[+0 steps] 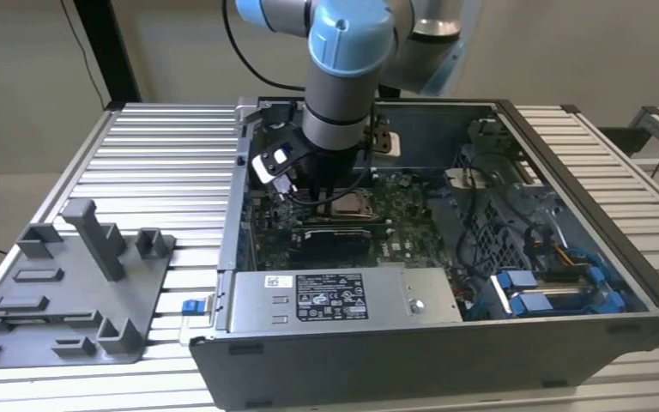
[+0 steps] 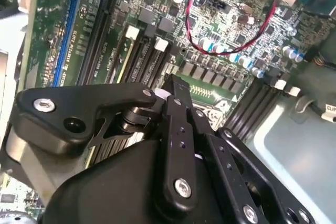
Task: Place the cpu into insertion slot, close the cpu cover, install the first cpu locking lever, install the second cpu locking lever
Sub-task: 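Install the second cpu locking lever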
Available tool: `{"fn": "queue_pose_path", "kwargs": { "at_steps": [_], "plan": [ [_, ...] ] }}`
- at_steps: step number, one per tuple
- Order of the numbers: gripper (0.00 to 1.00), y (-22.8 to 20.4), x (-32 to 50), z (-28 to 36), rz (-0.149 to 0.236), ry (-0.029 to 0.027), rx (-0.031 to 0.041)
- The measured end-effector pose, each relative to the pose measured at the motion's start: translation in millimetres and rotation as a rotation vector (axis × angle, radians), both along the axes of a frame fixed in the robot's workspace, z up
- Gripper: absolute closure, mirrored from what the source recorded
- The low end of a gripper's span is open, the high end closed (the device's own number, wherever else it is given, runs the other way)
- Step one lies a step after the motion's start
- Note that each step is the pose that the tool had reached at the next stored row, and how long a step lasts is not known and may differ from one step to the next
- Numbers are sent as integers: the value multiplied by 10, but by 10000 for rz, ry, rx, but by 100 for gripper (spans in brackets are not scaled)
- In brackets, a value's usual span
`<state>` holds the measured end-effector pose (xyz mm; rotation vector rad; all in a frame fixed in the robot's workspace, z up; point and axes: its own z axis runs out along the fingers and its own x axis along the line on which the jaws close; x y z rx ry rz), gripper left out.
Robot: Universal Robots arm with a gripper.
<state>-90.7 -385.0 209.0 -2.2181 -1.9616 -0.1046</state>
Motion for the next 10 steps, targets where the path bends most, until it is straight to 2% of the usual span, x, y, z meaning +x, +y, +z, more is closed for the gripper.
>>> {"fn": "queue_pose_path", "kwargs": {
  "at_steps": [2, 4, 10],
  "plan": [
    [100, 29, -6, -16, -1, 0, -106],
    [100, 57, -9, -25, -1, 0, -161],
    [100, 74, -34, -58, -1, 0, -175]
  ]
}}
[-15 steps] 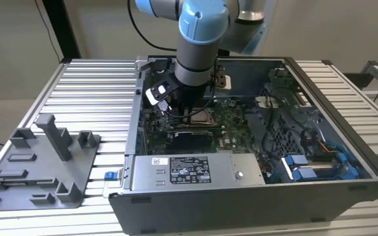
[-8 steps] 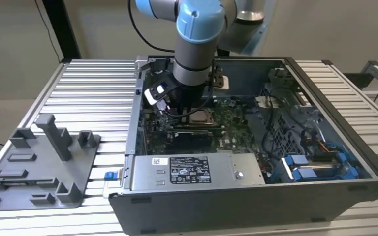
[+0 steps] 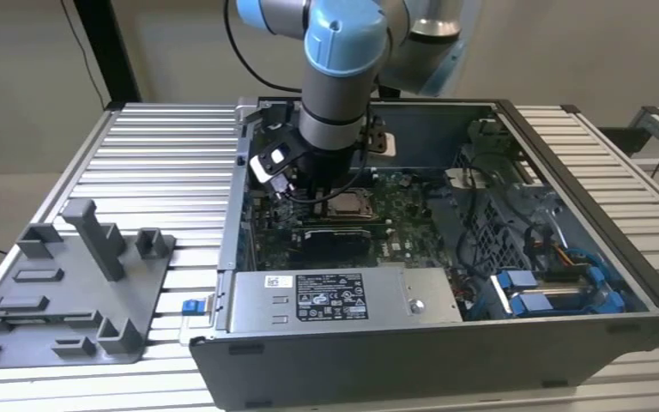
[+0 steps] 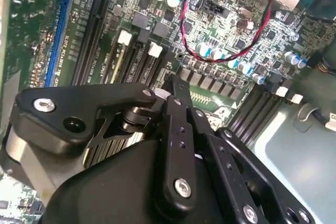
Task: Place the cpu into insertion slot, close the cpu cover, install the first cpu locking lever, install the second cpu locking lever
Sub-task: 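Install the second cpu locking lever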
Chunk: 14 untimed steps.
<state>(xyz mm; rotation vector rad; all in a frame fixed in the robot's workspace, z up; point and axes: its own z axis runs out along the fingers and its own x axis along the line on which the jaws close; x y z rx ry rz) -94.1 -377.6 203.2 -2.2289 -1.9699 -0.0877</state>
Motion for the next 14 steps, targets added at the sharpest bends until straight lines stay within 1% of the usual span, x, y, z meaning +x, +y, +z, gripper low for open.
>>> {"fn": "queue_pose_path", "kwargs": {
  "at_steps": [2, 5, 10, 11, 14],
  "plan": [
    [100, 1, -1, -10, 1, -1, -14],
    [100, 2, -2, -22, 1, -1, -57],
    [100, 5, -2, -53, 1, -3, -150],
    [100, 11, -3, -59, 1, 1, -176],
    [100, 19, -2, -70, 4, 6, -209]
  ]
}}
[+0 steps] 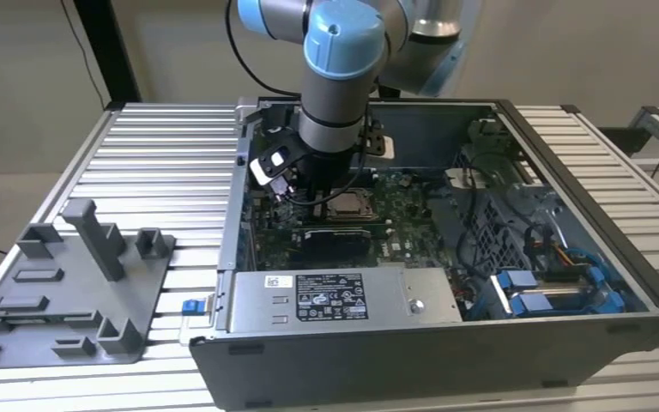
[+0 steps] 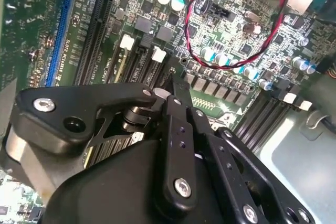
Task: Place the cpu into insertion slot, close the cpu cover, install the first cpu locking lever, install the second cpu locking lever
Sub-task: 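Install the second cpu locking lever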
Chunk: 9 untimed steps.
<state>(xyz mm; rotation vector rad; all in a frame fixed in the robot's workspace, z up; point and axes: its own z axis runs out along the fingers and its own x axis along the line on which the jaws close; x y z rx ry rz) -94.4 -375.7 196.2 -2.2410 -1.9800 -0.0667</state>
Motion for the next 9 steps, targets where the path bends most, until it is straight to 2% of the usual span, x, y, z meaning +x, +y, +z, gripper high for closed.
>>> {"fn": "queue_pose_path", "kwargs": {
  "at_steps": [3, 8, 9],
  "plan": [
    [100, 2, 0, -5, 0, 5, -50],
    [100, 2, 1, 13, 0, 53, -96],
    [100, 3, 0, 23, 0, 65, -126]
  ]
}}
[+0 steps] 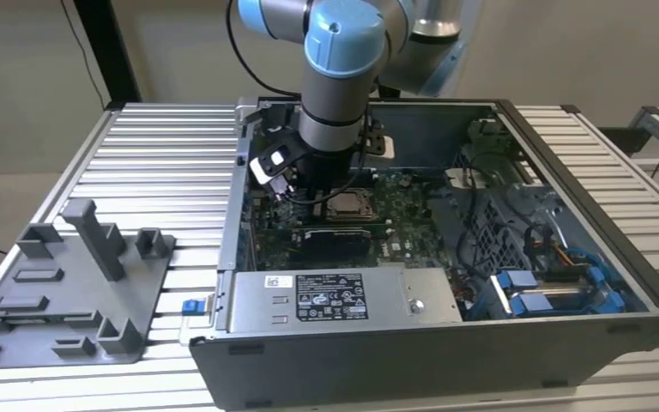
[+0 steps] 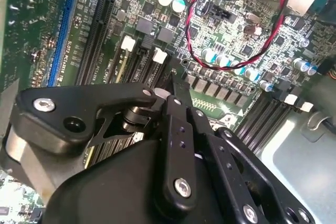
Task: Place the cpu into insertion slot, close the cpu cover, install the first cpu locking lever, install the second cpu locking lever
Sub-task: 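Install the second cpu locking lever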
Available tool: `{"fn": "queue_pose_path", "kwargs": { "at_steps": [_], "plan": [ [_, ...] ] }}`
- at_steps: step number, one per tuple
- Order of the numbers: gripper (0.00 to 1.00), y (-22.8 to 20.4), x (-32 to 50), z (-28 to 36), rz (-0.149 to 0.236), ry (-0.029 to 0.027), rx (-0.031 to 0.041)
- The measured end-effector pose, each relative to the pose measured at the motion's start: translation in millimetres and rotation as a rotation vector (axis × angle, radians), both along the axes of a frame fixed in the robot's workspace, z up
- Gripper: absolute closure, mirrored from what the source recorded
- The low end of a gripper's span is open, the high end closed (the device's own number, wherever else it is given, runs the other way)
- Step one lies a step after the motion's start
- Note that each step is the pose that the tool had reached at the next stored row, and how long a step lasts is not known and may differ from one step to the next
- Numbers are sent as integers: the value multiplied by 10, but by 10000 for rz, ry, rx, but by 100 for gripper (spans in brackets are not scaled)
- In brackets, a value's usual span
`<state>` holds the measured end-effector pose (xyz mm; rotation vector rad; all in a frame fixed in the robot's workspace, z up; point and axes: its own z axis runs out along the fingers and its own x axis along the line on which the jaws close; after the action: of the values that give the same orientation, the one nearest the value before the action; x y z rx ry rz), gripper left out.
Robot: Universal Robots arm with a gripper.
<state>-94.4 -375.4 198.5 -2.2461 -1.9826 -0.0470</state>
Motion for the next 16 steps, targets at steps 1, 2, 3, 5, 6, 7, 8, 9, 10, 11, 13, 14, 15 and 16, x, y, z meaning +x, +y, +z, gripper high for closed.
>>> {"fn": "queue_pose_path", "kwargs": {
  "at_steps": [1, 2, 3, 5, 6, 7, 8, 9, 10, 11, 13, 14, 15, 16],
  "plan": [
    [100, -1, -1, 11, -1, 11, -47],
    [100, -2, -1, 19, 0, 17, -90],
    [100, -3, -1, 26, 0, 26, -148],
    [100, -2, -1, 25, -1, 33, -317],
    [100, -1, 0, 23, 1, 31, -396],
    [100, 3, 1, 22, 1, 32, -476],
    [100, 7, 0, 24, 0, 34, -573],
    [100, 16, 0, 24, 0, 35, -631],
    [100, 23, 0, 25, 0, 37, -651],
    [100, 23, 0, 36, 1, 46, -654],
    [100, 23, -1, 109, 0, 53, -656],
    [100, 23, -1, 156, 0, 54, -656],
    [100, 23, -1, 199, 0, 55, -656],
    [100, 23, -1, 244, 0, 55, -656]
  ]
}}
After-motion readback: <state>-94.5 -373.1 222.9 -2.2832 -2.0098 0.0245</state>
